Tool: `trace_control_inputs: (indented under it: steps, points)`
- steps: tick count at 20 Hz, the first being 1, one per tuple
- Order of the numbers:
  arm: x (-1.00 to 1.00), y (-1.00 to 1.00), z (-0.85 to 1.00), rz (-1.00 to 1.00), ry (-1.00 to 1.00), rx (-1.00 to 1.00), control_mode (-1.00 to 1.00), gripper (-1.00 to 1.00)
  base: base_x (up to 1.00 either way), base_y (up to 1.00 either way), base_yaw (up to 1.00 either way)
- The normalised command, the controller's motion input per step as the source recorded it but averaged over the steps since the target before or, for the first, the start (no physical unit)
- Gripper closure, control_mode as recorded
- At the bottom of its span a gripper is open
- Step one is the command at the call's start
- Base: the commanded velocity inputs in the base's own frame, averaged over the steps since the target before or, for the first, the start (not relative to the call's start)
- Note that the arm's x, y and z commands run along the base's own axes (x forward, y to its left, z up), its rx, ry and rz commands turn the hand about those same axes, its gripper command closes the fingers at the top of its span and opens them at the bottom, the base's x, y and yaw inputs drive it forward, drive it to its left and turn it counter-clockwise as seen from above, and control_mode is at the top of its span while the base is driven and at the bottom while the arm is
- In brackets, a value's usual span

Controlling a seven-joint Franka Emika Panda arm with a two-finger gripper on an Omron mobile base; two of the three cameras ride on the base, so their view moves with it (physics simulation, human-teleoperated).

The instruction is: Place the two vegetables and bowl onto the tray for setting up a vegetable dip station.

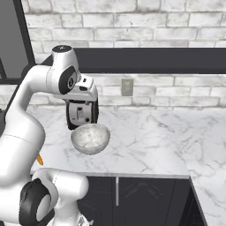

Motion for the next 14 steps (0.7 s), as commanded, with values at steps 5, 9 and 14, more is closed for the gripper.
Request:
trace_control_inputs:
  steps: [5,9,14]
  points:
    - [0.0,0.0,0.0,0.0,0.0,0.0,1.0,-1.0,0.0,0.0,0.0]
    - [0.0,0.0,0.0,0.0,0.0,0.0,1.0,-1.0,0.0,0.0,0.0]
    - [0.0,0.0,0.0,0.0,0.0,-0.01,-1.0,-1.0,0.0,0.0,0.0]
